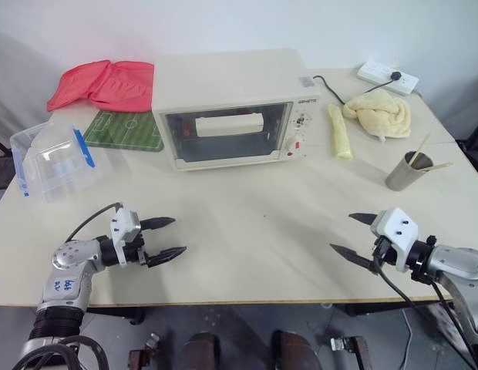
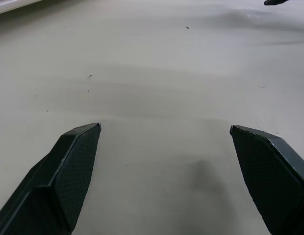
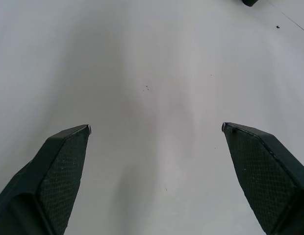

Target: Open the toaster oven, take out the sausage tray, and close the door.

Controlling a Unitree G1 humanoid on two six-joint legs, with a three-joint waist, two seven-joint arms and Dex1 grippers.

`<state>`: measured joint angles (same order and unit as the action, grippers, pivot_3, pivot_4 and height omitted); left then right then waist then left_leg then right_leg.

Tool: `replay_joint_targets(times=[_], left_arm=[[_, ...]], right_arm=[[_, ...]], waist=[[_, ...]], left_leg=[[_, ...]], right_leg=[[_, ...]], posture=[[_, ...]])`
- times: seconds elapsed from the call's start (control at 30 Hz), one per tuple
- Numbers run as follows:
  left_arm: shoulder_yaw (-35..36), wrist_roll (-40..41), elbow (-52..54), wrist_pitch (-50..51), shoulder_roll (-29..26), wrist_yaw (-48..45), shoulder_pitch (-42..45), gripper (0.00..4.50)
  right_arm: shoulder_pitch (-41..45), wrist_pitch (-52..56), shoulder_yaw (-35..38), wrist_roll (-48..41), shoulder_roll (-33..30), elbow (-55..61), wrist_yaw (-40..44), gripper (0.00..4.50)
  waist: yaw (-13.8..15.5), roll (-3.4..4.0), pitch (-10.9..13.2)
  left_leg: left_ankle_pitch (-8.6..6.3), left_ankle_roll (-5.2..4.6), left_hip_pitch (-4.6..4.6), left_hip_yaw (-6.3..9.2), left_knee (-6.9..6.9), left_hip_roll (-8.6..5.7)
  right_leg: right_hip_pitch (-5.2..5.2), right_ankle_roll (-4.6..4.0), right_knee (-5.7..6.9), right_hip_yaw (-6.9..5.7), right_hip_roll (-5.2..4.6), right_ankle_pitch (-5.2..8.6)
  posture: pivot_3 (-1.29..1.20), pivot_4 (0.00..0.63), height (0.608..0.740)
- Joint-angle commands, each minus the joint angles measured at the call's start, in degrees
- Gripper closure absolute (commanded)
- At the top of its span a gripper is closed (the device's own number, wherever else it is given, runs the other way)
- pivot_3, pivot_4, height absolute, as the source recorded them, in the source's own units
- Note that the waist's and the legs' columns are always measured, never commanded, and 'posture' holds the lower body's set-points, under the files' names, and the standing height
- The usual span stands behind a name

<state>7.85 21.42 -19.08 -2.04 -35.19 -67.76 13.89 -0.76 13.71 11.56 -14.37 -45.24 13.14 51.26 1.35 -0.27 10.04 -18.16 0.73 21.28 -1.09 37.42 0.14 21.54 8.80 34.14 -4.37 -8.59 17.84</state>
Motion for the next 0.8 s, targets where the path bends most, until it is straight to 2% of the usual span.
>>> replay_joint_targets(times=[0.03, 0.1, 0.23, 0.43, 0.5, 0.63, 0.8], left_arm=[[0.9, -0.1, 0.0, 0.0, -1.2, 0.4, 0.5, 0.00], [0.9, -0.8, 1.2, 1.9, -1.3, 2.9, 0.3, 0.00], [1.2, -0.7, 2.7, 2.1, -0.7, 5.2, 0.5, 0.00], [1.0, -0.1, 3.5, 1.9, -0.7, 5.3, 0.9, 0.00], [1.7, 2.0, 4.2, 5.0, -0.6, 5.1, 1.1, 0.00], [2.5, 3.0, 4.4, 5.0, -0.6, 4.9, 1.7, 0.00], [4.2, 5.2, 5.7, 6.3, -0.9, 4.5, 1.6, 0.00]], right_arm=[[2.2, 0.3, 0.4, -0.9, -1.0, 0.8, 0.3, 0.01], [3.9, 2.3, -0.2, -1.4, -0.7, 1.6, -0.2, 0.01], [10.9, 13.9, -4.0, -6.4, 1.0, 6.1, -1.0, 0.01], [24.8, 21.6, -14.3, -6.1, 4.2, 4.1, -0.5, 0.01], [29.8, 20.2, -16.9, -5.5, 6.8, 0.6, -0.1, 0.01], [38.0, 14.9, -20.8, -2.0, 10.8, -7.9, 0.6, 0.01], [51.4, 7.3, -22.5, 2.1, 16.7, -26.2, 1.6, 0.01]], waist=[[0.0, 0.00, 0.0], [0.0, 0.00, 0.0], [-0.4, 0.00, 0.0], [-0.7, 0.00, 0.0], [-0.6, -0.01, 0.0], [-0.8, -0.01, 0.0], [-1.7, 0.00, 0.0]], left_leg=[[0.00, 0.00, 0.00, 0.00, 0.00, 0.00], [0.00, 0.00, 0.00, 0.00, 0.06, 0.00], [0.00, 0.00, -0.01, 0.01, 0.12, 0.04], [-0.06, 0.05, 0.01, 0.09, 0.27, 0.06], [-0.11, 0.04, 0.03, 0.12, 0.35, 0.05], [-0.13, 0.04, 0.05, 0.14, 0.47, 0.05], [-0.16, 0.04, 0.09, 0.14, 0.51, 0.05]], right_leg=[[0.00, 0.00, 0.00, 0.00, 0.00, 0.00], [0.00, 0.00, 0.03, 0.00, 0.00, 0.00], [0.00, 0.00, 0.13, 0.00, 0.00, 0.00], [0.04, -0.01, 0.33, -0.01, 0.00, 0.00], [0.05, -0.01, 0.40, -0.03, 0.00, 0.00], [0.07, -0.01, 0.53, -0.04, 0.00, 0.00], [0.18, 0.00, 0.69, -0.05, 0.00, 0.00]], posture=[[0.00, 0.150, 0.740], [0.00, 0.150, 0.740], [0.00, 0.150, 0.740], [0.00, 0.150, 0.740], [0.00, 0.150, 0.740], [0.00, 0.150, 0.740], [0.00, 0.150, 0.740]])
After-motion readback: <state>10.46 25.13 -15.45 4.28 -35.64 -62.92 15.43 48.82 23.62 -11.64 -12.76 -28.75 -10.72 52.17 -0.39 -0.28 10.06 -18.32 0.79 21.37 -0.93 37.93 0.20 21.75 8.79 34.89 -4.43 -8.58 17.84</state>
